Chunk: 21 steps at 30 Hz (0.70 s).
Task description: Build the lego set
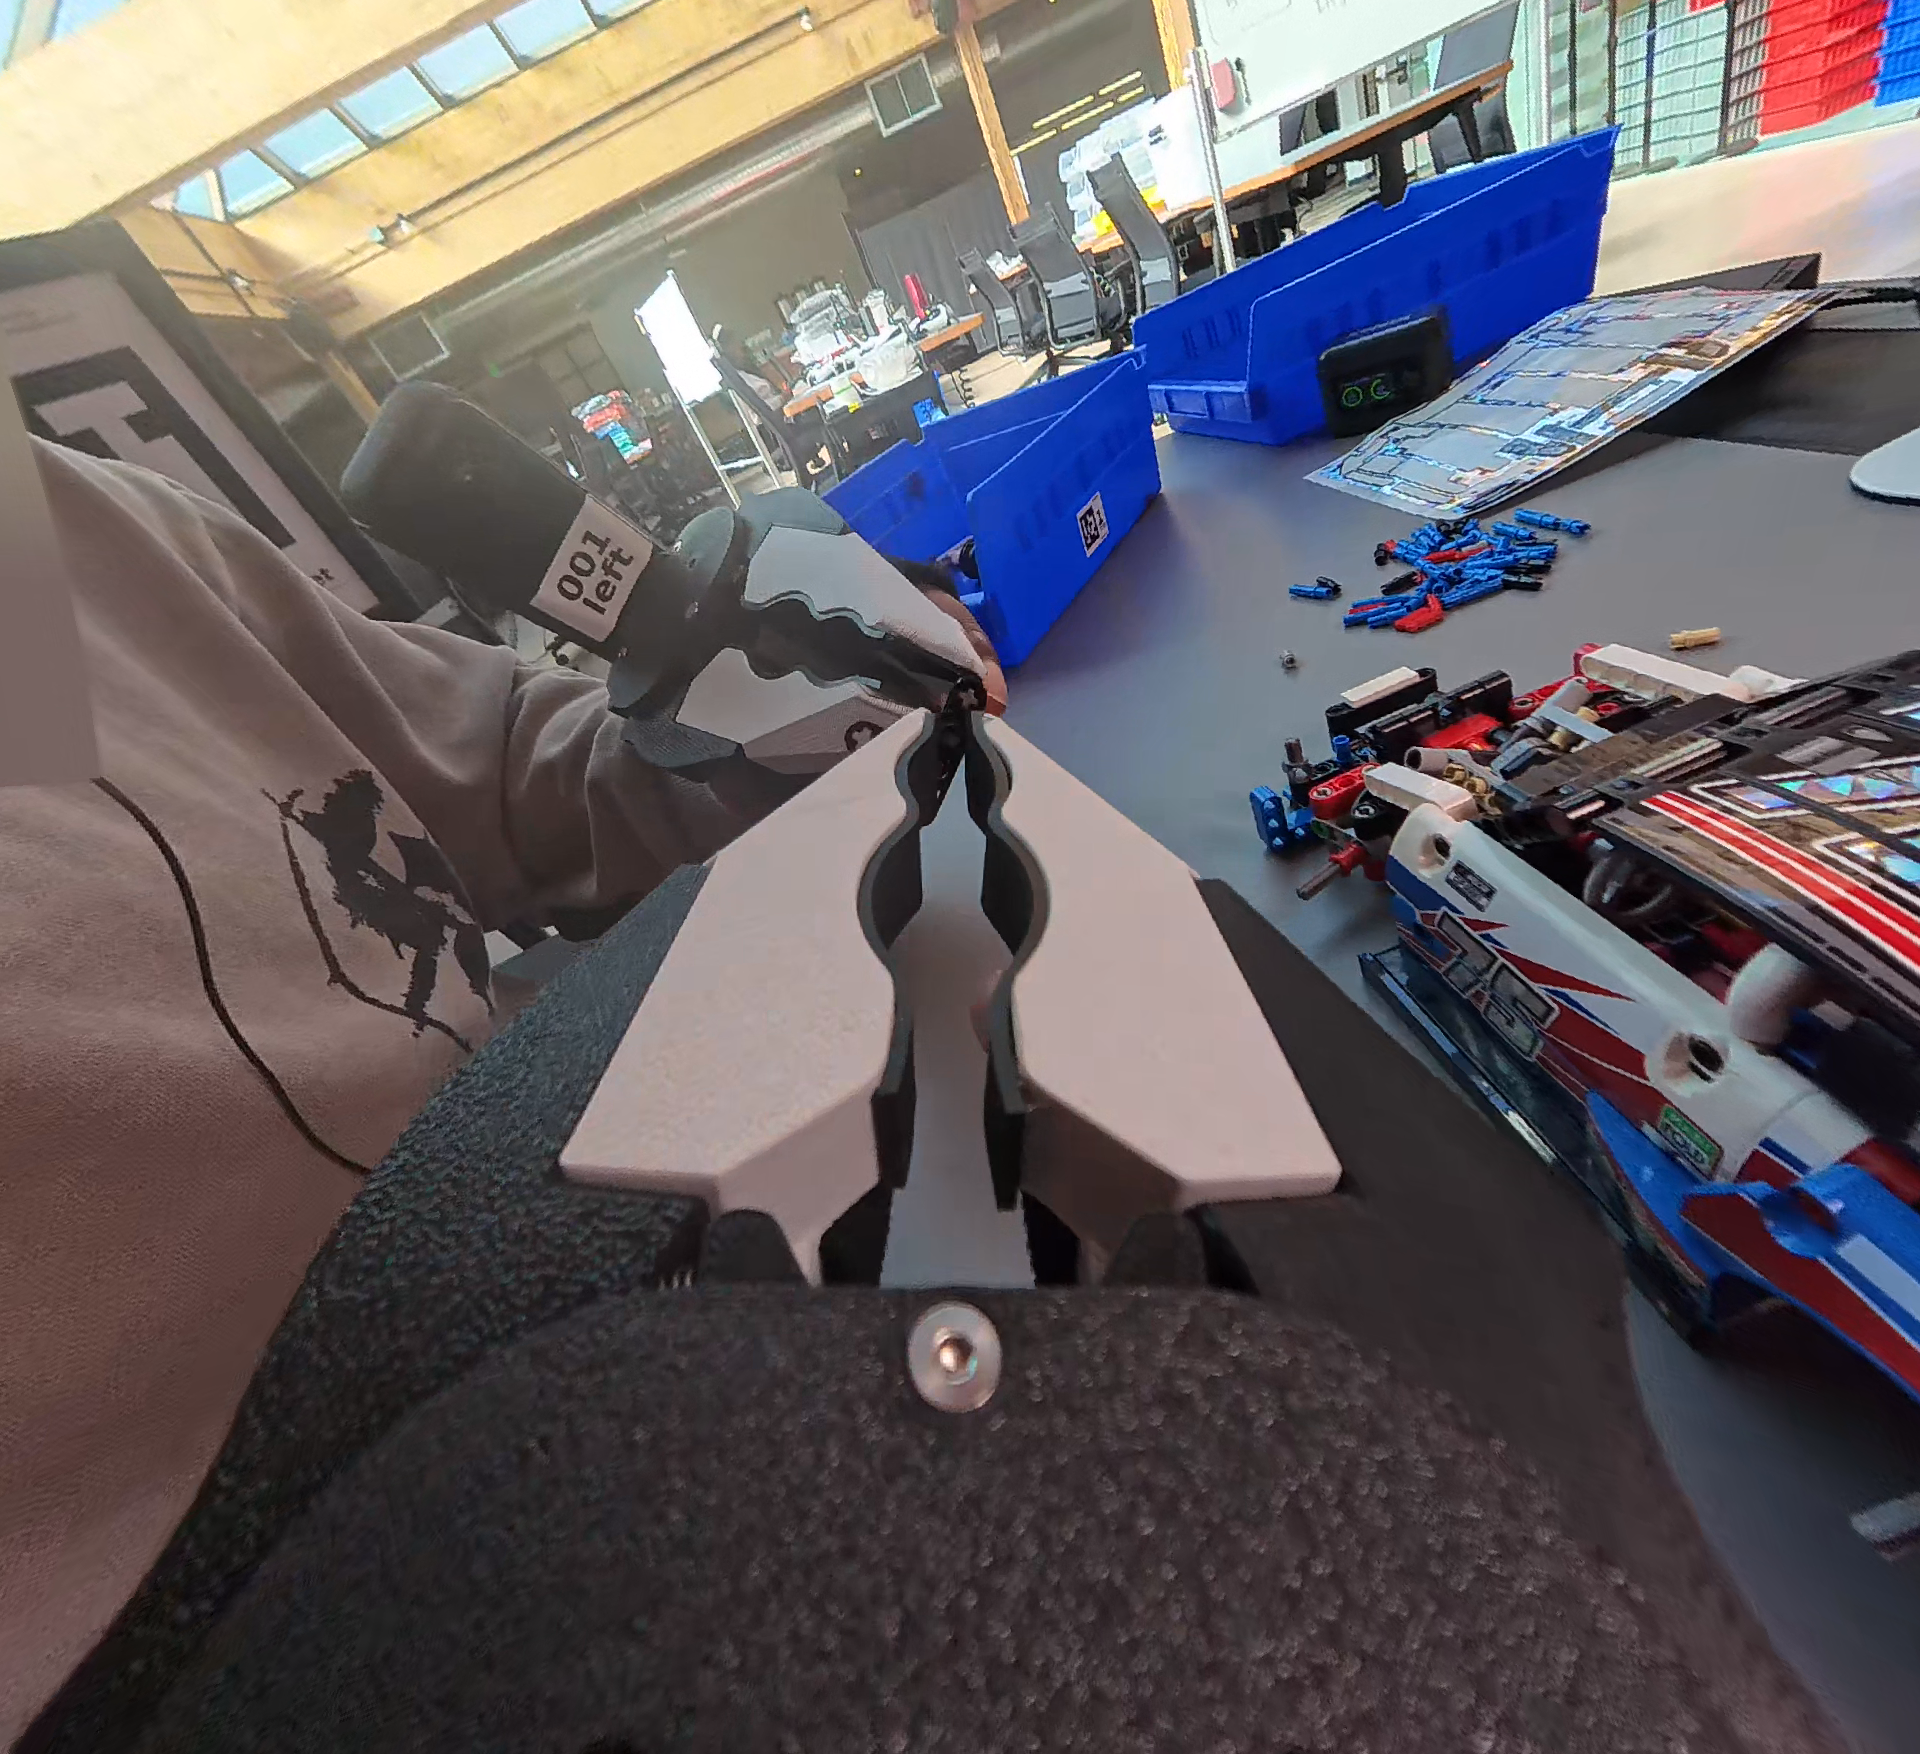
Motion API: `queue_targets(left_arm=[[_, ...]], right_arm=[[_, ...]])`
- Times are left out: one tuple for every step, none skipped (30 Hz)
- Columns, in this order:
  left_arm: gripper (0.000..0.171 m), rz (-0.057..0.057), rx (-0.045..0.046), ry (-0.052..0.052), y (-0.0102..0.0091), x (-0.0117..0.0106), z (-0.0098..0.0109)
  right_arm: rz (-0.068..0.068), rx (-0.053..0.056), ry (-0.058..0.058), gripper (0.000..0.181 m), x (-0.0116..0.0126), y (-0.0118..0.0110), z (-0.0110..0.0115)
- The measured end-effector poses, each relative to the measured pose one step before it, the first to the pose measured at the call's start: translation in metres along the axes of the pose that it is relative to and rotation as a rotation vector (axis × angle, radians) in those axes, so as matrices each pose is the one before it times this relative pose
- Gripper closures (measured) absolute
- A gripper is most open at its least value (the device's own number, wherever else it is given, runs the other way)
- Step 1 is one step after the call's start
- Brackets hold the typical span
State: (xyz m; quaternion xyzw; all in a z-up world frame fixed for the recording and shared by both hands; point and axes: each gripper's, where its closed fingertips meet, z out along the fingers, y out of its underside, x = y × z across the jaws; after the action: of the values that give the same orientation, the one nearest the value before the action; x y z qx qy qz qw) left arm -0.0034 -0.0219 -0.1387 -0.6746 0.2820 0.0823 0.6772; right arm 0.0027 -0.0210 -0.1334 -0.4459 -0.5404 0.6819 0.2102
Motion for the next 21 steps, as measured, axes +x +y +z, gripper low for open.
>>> queue_targets(left_arm=[[0.166, -0.0069, -0.00231, 0.0057, 0.00045, 0.00083, 0.00001], [0.166, -0.0121, -0.00182, 0.0051, 0.00036, 0.00052, -0.00003], [0.166, -0.0155, -0.00167, 0.0038, 0.00039, 0.00042, 0.00015], [0.167, -0.0096, -0.00505, 0.0058, 0.00048, 0.00151, 0.0006], [0.167, 0.0009, -0.00948, -0.0059, 0.00176, -0.0002, 0.00045], [0.167, -0.0026, -0.00335, -0.0055, 0.00053, -0.00079, 0.00012], [0.167, -0.0152, 0.00347, -0.0034, -0.00104, -0.00112, -0.00013], [0.167, -0.0233, 0.00416, 0.0013, -0.00064, -0.00098, -0.0002], [0.167, -0.0122, -0.0027, 0.0007, 0.00121, -0.00065, -0.00006], [0.167, -0.0059, -0.00532, 0.0019, 0.00218, 0.0003, 0.00009], [0.167, -0.0082, -0.00292, 0.0085, 0.00195, 0.00093, 0.00002], [0.167, -0.0139, -0.00301, 0.0182, 0.00193, 0.00107, 0.00034], [0.167, -0.0251, -0.01068, 0.025, 0.00339, 0.0007, 0.00114], [0.167, -0.0289, -0.01227, 0.036, 0.00441, 0.0008, 0.00137], [0.166, -0.0304, -0.02338, 0.0492, 0.00642, 0.00113, 0.00219], [0.166, -0.0384, -0.03306, 0.0613, 0.00745, 0.00195, 0.00272], [0.166, -0.0444, -0.03315, 0.0955, 0.00625, 0.00695, 0.00231], [0.166, -0.0269, -0.03845, 0.0899, 0.00672, 0.00827, 0.00182], [0.166, 0.0059, -0.07067, 0.0582, 0.01174, 0.00548, 0.00261], [0.165, 0.0417, -0.08804, 0.0171, 0.01459, 0.00098, 0.00353], [0.165, 0.0475, -0.07223, 0.0361, 0.01214, 0.00465, 0.00396]], right_arm=[[0.0062, -0.0104, -0.0024, 0.179, 0.00013, 0.0013, -0.00012], [0.0184, -0.0093, -0.0054, 0.179, 0.00019, 0.00153, -0.00006], [0.0248, 0.004, -0.0044, 0.179, 0.00033, 0.00062, 0.00014], [0.0236, 0.0012, -0.003, 0.179, 0.00056, 0.00166, 0.00079], [0.0125, 0.0037, 0.0053, 0.18, 0.00114, 0.00188, 0.00103], [0.0068, 0.0092, 0.0061, 0.18, 0.00086, 0.00025, 0.00021], [0.0106, 0.0197, 0.0016, 0.18, -0.00017, -0.00161, 0.00042], [0.0171, 0.0169, -0.0051, 0.18, -0.00079, -0.00165, 0.0006], [0.017, 0.0111, -0.0033, 0.179, -0.00008, -0.0007, 0.00104], [0.0028, 0.0023, 0.0056, 0.179, 0.00119, 0.00124, 0.00094], [-0.0018, -0.0023, 0.0051, 0.18, 0.00112, 0.00182, 0.00043], [0.0061, -0.0057, -0.0019, 0.179, 0.00054, 0.00173, 0.00009], [0.0056, -0.0108, 0.0024, 0.179, 0.00148, 0.00192, 0.00001], [-0.0007, -0.0176, 0.0106, 0.179, 0.00271, 0.00239, 0.00018], [-0.0057, -0.0269, 0.01, 0.179, 0.00289, 0.00301, 0.0003], [-0.0215, -0.0429, 0.0195, 0.179, 0.00395, 0.00431, 0.0004], [-0.0481, -0.0494, 0.0295, 0.179, 0.00425, 0.0045, 0.00016], [-0.0552, -0.0397, 0.0385, 0.175, 0.00447, 0.00299, 0.00032], [-0.0597, -0.0223, 0.0409, 0.167, 0.00451, 0.00047, -0.0009], [-0.0567, -0.0176, 0.0433, 0.161, 0.00516, 0.00021, -0.00184], [-0.0461, -0.0187, 0.0504, 0.159, 0.00671, 0.00084, -0.00213]])
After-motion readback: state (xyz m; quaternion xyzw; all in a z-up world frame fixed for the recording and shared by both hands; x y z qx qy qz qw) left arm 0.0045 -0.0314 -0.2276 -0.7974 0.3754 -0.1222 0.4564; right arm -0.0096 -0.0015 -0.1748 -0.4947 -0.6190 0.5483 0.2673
